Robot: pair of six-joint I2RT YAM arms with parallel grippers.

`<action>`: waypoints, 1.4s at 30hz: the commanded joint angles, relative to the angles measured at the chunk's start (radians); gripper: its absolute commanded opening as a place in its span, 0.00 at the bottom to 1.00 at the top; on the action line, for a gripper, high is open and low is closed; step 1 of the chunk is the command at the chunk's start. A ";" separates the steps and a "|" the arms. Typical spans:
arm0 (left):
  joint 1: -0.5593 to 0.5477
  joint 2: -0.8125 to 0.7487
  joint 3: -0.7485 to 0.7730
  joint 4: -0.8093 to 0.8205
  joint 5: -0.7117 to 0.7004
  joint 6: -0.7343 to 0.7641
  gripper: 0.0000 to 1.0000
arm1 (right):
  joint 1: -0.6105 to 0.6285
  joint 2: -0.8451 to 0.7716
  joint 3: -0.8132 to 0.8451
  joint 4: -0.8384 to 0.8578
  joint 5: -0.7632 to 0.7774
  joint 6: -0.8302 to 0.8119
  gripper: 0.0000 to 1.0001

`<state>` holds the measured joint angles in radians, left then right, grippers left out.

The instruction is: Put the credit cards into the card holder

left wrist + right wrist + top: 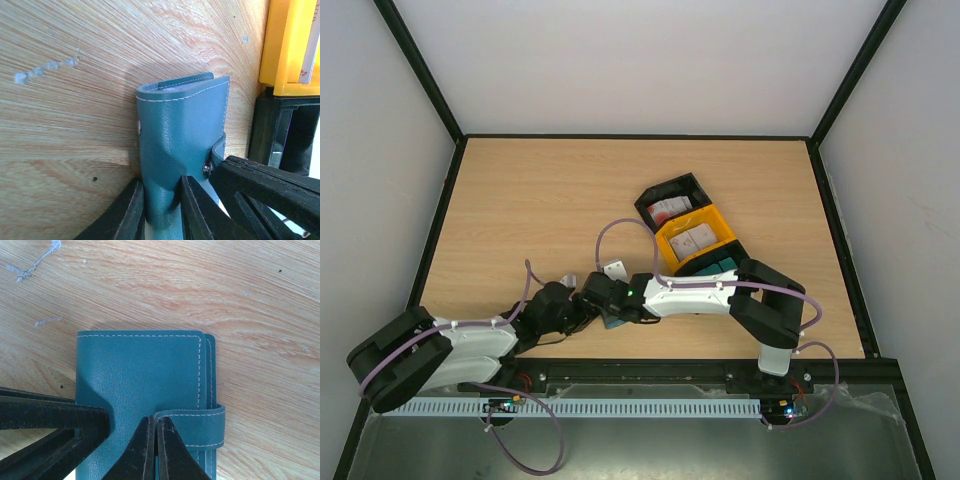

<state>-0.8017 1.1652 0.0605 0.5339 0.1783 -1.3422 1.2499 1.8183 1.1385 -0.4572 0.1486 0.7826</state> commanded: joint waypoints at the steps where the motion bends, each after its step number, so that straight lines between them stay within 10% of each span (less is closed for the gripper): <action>1: 0.002 0.036 -0.030 -0.148 -0.014 0.019 0.22 | 0.003 0.019 0.006 0.026 0.019 0.018 0.02; 42: 0.002 0.038 -0.029 -0.153 -0.018 0.018 0.23 | 0.014 0.078 -0.207 0.110 -0.179 0.117 0.02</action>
<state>-0.8017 1.1664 0.0605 0.5358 0.1787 -1.3422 1.2499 1.7935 1.0405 -0.3130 0.1417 0.8539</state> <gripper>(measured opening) 0.227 0.022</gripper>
